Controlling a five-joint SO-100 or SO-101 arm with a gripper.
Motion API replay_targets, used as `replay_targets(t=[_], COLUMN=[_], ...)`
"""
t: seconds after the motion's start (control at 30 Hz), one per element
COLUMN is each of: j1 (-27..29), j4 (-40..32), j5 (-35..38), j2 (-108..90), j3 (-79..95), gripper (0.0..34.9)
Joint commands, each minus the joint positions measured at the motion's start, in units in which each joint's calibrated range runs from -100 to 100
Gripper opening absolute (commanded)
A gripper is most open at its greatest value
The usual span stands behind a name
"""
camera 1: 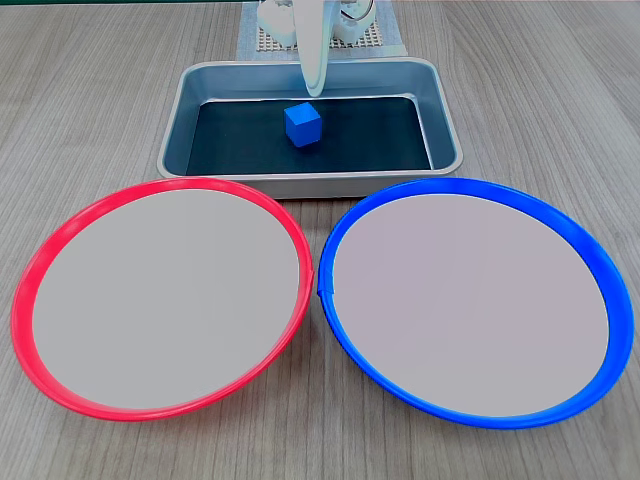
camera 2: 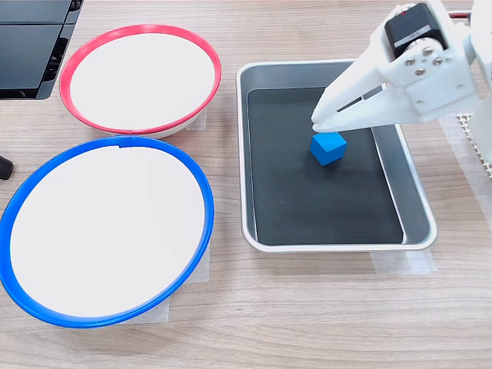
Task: Move a blue block from tray to blue dish
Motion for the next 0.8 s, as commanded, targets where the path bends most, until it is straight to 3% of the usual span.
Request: replay_targets(t=[0.0,0.2,0.23,0.3,0.4,0.67,0.77], j1=[0.3,0.3,0.3,0.3,-0.9,3.1,4.1], j4=[0.1,0.1,0.1,0.1,-0.1,9.9,16.1], j5=[-0.1,-0.1,-0.1,-0.2,-0.1,13.4,18.9], j2=[-0.3,-0.3,-0.3,-0.3,0.9,23.6,31.3], j3=[0.1,0.1,0.1,0.1,-0.1,-23.6,-31.0], gripper=[0.3,0.3,2.3,0.4,0.4,0.3,2.8])
